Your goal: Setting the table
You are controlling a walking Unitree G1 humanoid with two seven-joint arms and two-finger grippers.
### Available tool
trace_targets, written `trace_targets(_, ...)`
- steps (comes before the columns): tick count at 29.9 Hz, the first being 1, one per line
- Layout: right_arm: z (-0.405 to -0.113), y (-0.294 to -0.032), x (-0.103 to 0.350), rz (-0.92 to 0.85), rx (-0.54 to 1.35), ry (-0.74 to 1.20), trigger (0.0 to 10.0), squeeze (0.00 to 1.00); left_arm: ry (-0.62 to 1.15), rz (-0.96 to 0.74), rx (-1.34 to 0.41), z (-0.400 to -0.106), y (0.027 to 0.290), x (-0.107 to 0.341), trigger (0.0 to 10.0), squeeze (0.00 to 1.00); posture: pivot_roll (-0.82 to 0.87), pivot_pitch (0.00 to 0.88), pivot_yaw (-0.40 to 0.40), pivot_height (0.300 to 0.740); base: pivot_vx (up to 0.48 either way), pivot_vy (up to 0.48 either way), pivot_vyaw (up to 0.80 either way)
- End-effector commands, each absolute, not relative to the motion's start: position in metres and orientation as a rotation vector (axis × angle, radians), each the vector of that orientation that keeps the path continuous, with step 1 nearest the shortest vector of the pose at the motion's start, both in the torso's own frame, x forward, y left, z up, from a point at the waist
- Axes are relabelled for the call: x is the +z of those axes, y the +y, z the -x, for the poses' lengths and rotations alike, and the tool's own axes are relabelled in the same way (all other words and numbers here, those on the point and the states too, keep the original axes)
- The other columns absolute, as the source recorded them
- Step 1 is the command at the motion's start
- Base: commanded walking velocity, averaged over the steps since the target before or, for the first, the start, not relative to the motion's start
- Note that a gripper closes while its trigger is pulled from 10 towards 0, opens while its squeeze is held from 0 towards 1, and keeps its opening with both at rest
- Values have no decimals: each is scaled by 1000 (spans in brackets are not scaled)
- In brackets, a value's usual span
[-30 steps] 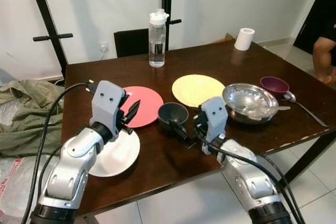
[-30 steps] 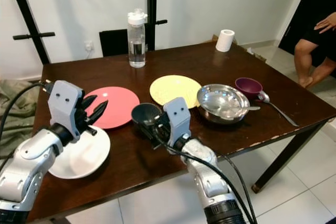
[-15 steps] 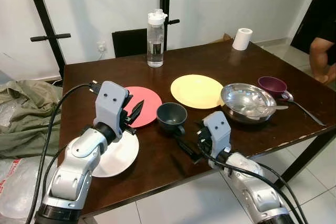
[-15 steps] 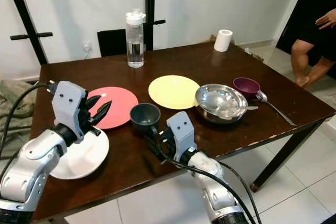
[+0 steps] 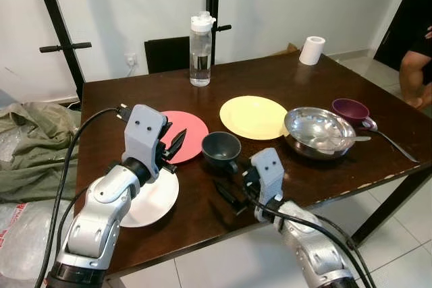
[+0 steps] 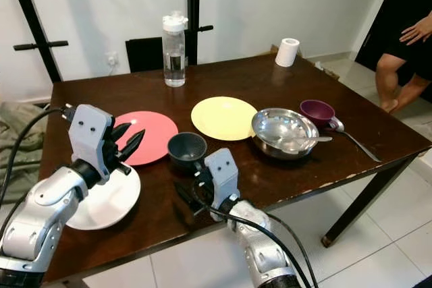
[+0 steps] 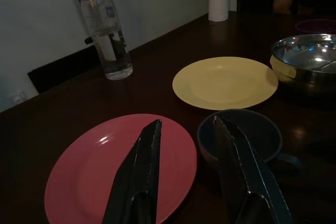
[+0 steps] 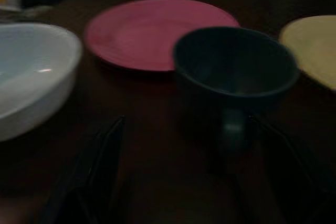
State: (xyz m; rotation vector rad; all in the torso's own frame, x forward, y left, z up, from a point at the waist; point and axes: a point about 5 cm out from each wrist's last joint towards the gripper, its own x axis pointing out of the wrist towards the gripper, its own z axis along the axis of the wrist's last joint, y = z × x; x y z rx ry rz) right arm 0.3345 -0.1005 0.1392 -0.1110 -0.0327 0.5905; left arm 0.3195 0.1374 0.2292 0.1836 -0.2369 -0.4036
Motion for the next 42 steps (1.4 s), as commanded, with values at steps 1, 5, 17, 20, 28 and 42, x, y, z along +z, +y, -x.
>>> trace_targets(1, -337, -103, 138, 120, 557, -37, 10000, 0, -234, -192, -400, -318, 138, 230, 10000, 0, 56, 89, 44, 740, 0, 0, 0)
trace_targets(5, -341, -107, 138, 109, 524, -38, 10000, 0, -234, -194, -396, -318, 139, 231, 10000, 0, 64, 92, 42, 740, 0, 0, 0)
trace_targets(17, -345, -107, 129, 74, 519, -31, 10000, 0, -234, -200, -384, -317, 142, 233, 10000, 0, 79, 99, 40, 740, 0, 0, 0)
trace_targets(20, -346, -107, 129, 71, 515, -36, 10000, 0, -232, -201, -382, -318, 142, 232, 10000, 0, 80, 101, 41, 740, 0, 0, 0)
trace_targets(28, -349, -108, 126, 63, 510, -28, 10000, 0, -236, -196, -382, -318, 141, 234, 10000, 0, 81, 106, 39, 740, 0, 0, 0)
trace_targets(42, -361, -99, 126, 76, 525, -8, 10000, 0, -241, -205, -366, -316, 145, 240, 10000, 0, 136, 124, 35, 740, 0, 0, 0)
